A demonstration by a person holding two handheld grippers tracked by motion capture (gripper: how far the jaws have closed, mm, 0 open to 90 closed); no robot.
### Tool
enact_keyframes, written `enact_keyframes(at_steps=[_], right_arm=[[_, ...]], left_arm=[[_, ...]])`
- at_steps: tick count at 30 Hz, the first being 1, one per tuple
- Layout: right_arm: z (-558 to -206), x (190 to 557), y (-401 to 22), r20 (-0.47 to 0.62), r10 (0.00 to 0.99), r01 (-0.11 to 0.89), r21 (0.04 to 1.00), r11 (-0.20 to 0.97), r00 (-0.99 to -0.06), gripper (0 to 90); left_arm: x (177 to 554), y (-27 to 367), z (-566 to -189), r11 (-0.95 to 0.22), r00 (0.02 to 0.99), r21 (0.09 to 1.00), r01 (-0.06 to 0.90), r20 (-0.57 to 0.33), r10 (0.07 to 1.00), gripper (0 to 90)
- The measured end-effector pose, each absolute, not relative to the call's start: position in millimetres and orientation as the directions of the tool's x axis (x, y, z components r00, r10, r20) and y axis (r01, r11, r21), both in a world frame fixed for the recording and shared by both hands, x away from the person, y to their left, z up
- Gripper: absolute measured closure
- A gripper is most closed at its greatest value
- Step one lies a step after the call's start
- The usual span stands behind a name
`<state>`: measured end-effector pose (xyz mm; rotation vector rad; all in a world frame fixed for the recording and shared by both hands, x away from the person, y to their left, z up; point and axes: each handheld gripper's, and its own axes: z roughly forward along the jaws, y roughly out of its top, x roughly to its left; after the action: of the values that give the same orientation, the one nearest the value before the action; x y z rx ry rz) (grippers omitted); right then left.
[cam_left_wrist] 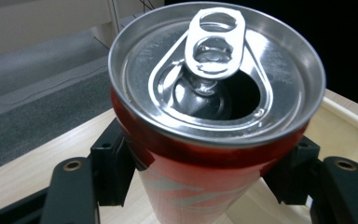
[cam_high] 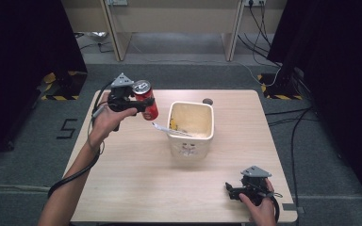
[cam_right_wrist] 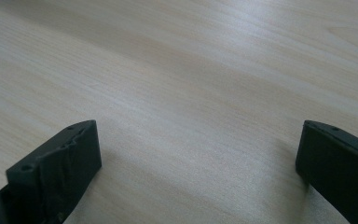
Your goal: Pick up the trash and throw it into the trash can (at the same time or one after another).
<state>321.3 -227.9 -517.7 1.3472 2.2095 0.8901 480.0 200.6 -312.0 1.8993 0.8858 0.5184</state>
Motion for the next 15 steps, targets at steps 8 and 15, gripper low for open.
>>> enact_keyframes(at_steps=[8,15], right_arm=[[-517.7,321.3,-227.9,-0.010,0.890,0.634,0.698,0.332,-0.455,0.3],[-517.6,321.2,-227.9,-0.009,0.890,0.635,0.697,0.332,-0.455,0.3]], left_arm=[[480.7,183.2,-298.8,-0.321,0.676,0.887,0.333,0.013,0.736,34.4],[484.2,171.8,-292.8,-0.311,0.704,0.892,0.328,-0.012,0.710,34.4]])
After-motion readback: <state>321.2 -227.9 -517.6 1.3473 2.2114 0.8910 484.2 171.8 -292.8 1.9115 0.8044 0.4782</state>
